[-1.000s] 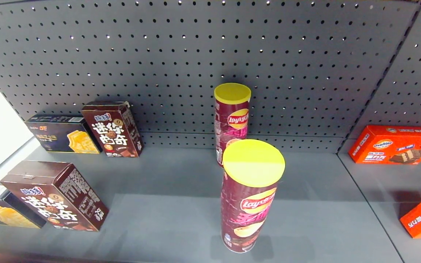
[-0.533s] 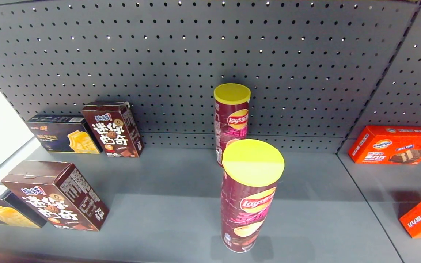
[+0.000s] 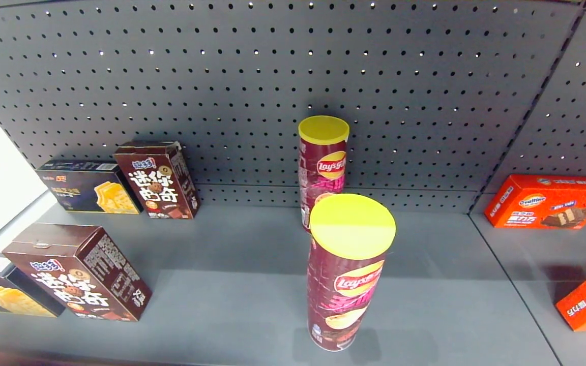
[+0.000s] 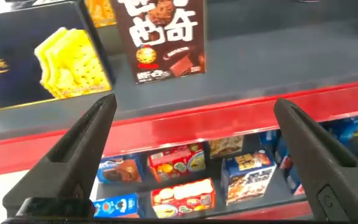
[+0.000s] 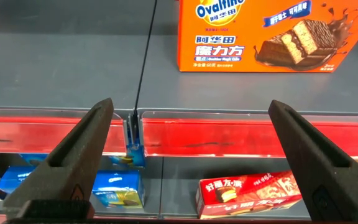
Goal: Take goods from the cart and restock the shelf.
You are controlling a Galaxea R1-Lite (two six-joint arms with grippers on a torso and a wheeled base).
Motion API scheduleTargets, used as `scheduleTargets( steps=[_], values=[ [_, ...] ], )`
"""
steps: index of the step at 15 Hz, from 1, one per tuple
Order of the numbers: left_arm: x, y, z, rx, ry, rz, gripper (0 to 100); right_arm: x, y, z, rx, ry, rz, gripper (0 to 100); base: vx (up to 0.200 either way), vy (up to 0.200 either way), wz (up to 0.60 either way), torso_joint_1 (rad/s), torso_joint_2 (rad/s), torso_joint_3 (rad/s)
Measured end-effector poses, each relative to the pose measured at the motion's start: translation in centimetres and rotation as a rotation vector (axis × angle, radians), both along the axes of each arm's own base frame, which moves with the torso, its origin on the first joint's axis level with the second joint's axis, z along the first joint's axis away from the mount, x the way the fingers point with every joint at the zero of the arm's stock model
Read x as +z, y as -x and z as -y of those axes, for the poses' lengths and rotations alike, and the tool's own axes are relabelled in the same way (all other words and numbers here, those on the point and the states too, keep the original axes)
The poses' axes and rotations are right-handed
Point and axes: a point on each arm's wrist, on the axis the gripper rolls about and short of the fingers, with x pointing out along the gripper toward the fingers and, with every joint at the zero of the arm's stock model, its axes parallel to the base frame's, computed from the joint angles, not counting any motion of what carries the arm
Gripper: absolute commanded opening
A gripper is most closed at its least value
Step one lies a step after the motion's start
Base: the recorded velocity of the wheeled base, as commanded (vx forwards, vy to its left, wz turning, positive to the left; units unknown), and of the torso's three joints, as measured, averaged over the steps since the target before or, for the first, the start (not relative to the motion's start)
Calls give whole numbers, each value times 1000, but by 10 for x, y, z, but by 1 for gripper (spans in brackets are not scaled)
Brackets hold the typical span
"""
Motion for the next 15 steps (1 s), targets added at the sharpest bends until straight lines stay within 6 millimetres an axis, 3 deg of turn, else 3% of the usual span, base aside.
scheduleTargets(
  steps=[3,11,13,15],
  values=[
    [-4,0,-4,199,20,-42,100,0,0,0,0,0,0,100,0,0,0,0,0,0],
    [-6,0,-4,179,73,-65,100,2,0,0,10,11,6,100,0,0,0,0,0,0],
    [-6,0,-4,165,72,-67,100,23,3,0,14,10,47,100,0,0,0,0,0,0],
    [-7,0,-4,159,72,-68,100,62,2,0,60,9,72,100,0,0,0,0,0,0]
  ],
)
